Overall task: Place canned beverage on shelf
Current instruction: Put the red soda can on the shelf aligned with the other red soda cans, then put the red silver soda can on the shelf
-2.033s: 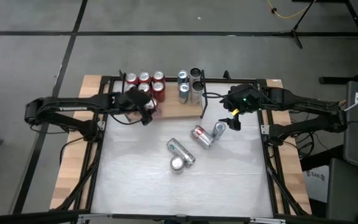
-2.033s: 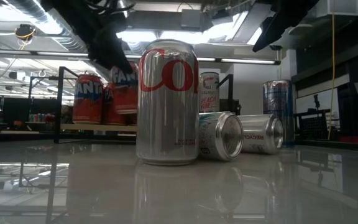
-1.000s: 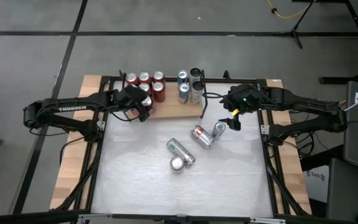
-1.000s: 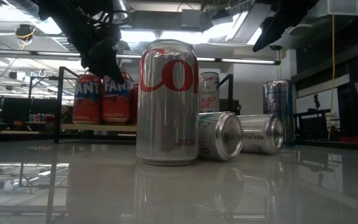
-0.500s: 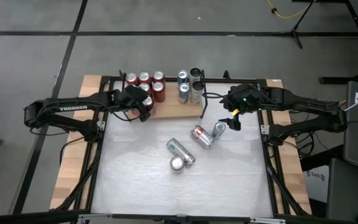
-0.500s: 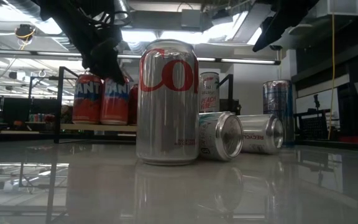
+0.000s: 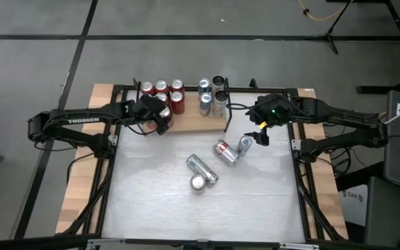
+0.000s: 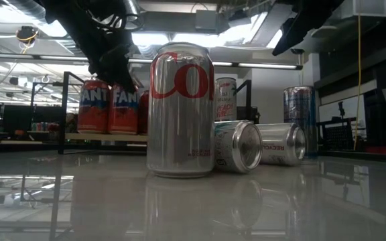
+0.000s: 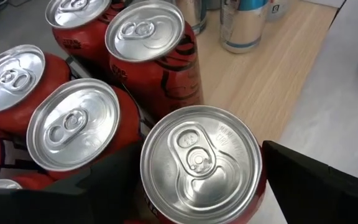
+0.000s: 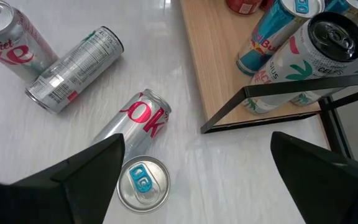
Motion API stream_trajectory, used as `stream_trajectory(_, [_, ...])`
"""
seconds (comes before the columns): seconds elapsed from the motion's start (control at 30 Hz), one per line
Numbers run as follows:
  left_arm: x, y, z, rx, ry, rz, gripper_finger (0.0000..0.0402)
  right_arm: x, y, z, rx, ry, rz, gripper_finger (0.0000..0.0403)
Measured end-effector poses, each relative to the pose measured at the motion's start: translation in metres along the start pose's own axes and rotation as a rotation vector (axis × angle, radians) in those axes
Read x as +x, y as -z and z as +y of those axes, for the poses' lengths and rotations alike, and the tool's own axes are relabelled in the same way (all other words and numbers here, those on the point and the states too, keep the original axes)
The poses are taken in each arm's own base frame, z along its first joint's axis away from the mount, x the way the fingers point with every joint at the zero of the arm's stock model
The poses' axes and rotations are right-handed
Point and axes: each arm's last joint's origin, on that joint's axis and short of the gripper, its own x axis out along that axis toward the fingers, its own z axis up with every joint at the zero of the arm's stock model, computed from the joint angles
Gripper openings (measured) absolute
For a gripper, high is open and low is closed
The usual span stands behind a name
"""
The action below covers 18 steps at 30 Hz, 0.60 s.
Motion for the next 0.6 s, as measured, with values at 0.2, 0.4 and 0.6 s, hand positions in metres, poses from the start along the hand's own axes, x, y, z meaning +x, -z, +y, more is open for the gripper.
stream_trajectory(0.2, [-0.003, -0.009, 0.000, -0.017, 0.004, -0.049, 0.0321, 0.000, 0.000, 0.000, 0.000, 0.000, 0.000, 0.0395])
stream_trajectory(0.4, [-0.009, -0.020, 0.001, -0.030, 0.009, -0.087, 0.0321, 0.000, 0.000, 0.000, 0.000, 0.000, 0.000, 0.0395])
stream_trajectory(0.6, [-0.018, -0.034, 0.001, -0.045, 0.023, -0.137, 0.0321, 0.000, 0.000, 0.000, 0.000, 0.000, 0.000, 0.0395])
